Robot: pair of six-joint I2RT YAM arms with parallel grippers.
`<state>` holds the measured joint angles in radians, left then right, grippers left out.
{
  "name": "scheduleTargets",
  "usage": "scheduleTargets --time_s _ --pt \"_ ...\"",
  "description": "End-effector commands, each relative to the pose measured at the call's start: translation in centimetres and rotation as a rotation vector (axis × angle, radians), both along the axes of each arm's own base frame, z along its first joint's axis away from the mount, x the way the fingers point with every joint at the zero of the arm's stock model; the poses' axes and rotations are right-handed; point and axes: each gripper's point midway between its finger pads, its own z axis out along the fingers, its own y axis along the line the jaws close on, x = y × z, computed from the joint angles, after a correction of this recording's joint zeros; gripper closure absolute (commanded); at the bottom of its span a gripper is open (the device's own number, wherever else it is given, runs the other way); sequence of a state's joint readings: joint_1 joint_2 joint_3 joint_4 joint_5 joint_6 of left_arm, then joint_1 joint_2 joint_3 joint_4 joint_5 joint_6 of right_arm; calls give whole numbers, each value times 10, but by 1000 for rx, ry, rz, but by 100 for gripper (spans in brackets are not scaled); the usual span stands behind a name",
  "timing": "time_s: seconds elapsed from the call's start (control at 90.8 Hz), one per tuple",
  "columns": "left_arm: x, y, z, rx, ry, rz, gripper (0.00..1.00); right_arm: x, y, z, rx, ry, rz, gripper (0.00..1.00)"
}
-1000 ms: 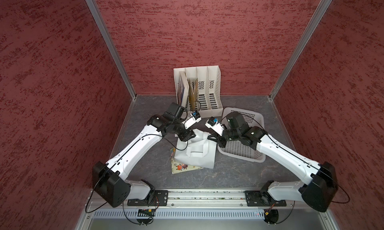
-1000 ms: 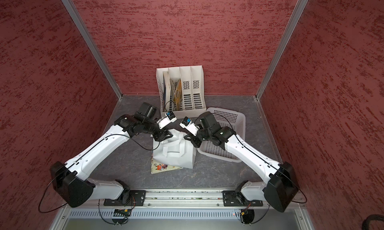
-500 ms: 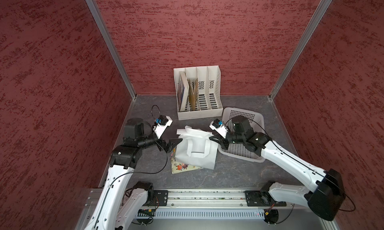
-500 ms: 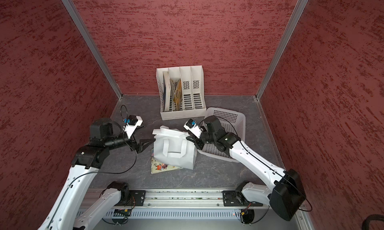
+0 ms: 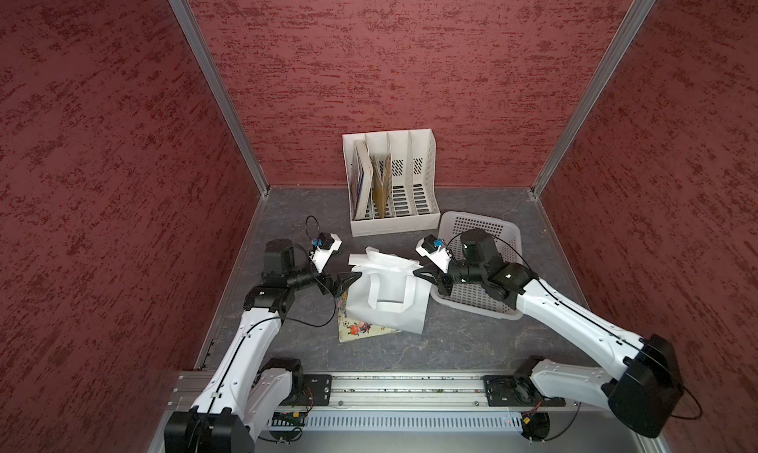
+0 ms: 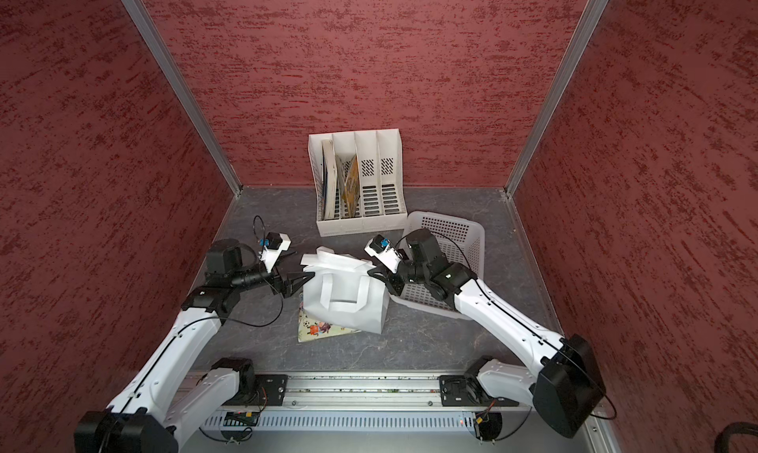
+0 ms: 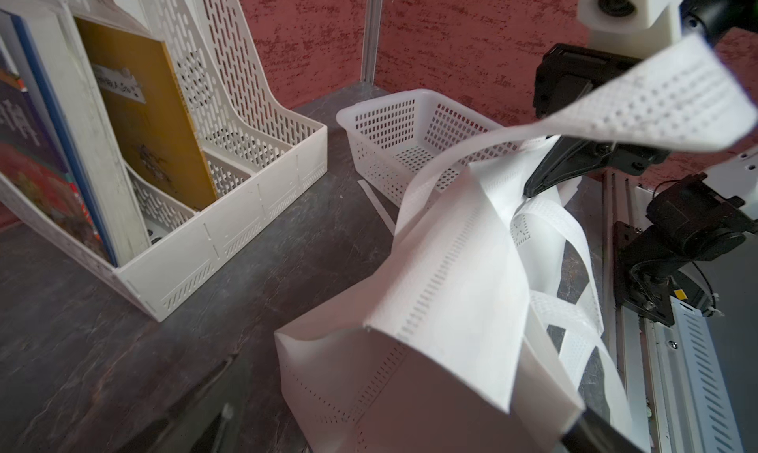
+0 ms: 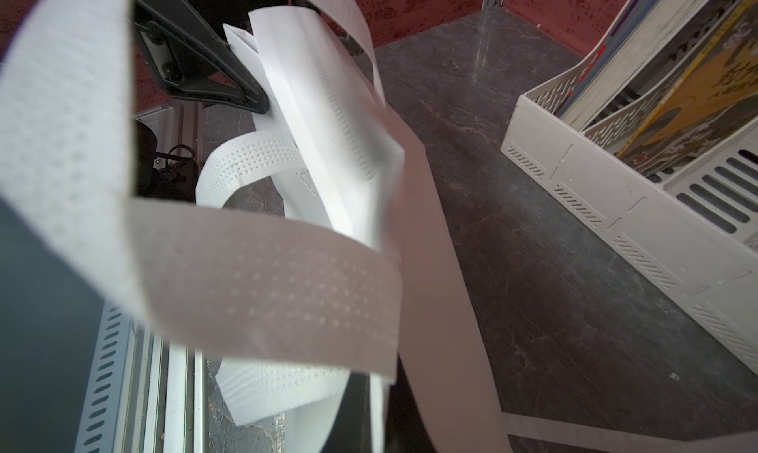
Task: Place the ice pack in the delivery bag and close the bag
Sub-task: Seal the delivery bag at the center of the board.
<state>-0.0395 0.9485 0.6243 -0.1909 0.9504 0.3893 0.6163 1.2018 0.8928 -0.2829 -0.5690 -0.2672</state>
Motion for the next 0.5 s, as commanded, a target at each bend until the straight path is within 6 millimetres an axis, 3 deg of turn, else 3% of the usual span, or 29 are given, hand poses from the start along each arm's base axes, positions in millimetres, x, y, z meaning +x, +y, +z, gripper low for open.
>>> scheduleTargets --time_s 0.0,0.154,0.309,0.485 --pt "-2 -11 4 -28 -91 -118 0 -7 2 14 68 -31 54 100" --pt "0 -19 2 -39 -144 -203 0 -13 2 16 124 -30 136 100" --pt "-11 -34 1 -53 -139 -348 1 -4 -1 20 152 2 162 100" --pt "-12 -35 3 -103 -121 -375 18 1 1 22 154 13 177 100"
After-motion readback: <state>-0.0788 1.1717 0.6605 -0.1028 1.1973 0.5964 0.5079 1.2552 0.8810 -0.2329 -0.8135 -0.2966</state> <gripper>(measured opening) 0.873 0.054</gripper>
